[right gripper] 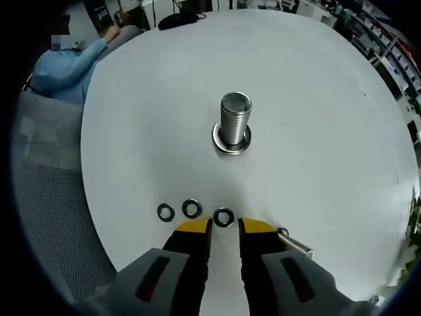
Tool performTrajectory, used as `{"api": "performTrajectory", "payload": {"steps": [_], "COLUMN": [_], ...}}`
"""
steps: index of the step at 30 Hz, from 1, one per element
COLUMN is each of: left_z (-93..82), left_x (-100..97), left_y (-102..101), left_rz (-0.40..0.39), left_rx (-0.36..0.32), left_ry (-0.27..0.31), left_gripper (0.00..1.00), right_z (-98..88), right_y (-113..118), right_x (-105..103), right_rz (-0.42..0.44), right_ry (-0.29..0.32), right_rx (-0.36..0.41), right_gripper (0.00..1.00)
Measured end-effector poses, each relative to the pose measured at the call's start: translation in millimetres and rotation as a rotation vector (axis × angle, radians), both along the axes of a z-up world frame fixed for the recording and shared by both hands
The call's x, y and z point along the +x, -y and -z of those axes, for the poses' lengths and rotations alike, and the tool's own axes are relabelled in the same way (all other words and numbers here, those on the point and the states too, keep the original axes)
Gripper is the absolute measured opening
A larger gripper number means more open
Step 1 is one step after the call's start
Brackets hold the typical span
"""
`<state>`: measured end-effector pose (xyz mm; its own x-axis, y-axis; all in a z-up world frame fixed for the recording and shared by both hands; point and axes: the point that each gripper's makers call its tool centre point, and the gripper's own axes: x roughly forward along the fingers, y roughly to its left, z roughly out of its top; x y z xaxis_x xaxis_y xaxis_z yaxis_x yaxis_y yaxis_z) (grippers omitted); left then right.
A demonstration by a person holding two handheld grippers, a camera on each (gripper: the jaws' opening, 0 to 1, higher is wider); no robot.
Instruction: Place the washer onto the threaded stud by aligning its center hole with the stud, sliding it down to the base, and recovering from edge contact or off-axis alignment until the washer reaches the visible bottom stop.
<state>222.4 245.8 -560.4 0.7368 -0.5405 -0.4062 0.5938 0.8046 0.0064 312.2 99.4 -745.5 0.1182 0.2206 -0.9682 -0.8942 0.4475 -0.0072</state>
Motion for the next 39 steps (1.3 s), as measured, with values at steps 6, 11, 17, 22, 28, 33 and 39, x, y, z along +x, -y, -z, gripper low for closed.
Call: {"api": "performTrajectory", "payload": {"steps": [6,11,17,22,28,33,39], "left_z": [0.1,0.3,0.2,0.0,1.0,0.6,0.1], "left_x": [-0.1,-0.1,-0.2,0.2,-0.1,0.1,0.7], "left_y": [0.8,0.6,0.5,-0.2,0.4,-1.4,-2.1], "left_rz": [0.005,0.003,0.001,-0.003,0.001,-0.006,-0.01], "left_rx": [0.007,0.004,0.005,0.005,0.011,0.01,0.01], "left_ry": [0.003,0.0,0.001,0.002,0.0,-0.001,0.001], "left_gripper": [0.17,0.17,0.17,0.17,0.17,0.17,0.16], "right_z": [0.1,1.0,0.7,1.7,4.9,4.1,3.5], "right_y": [-2.2,-3.3,-2.6,-3.6,-5.1,-3.5,-3.4], "right_x": [0.2,1.5,1.4,0.7,-1.0,0.5,-0.3], "right_rz": [-0.057,-0.099,-0.128,-0.161,-0.215,-0.192,-0.158], "right_ry": [-0.02,-0.031,-0.039,-0.042,-0.055,-0.071,-0.038], "right_rx": [-0.052,-0.089,-0.111,-0.163,-0.272,-0.275,-0.245], "right_gripper": [0.19,0.17,0.16,0.16,0.15,0.15,0.15]}}
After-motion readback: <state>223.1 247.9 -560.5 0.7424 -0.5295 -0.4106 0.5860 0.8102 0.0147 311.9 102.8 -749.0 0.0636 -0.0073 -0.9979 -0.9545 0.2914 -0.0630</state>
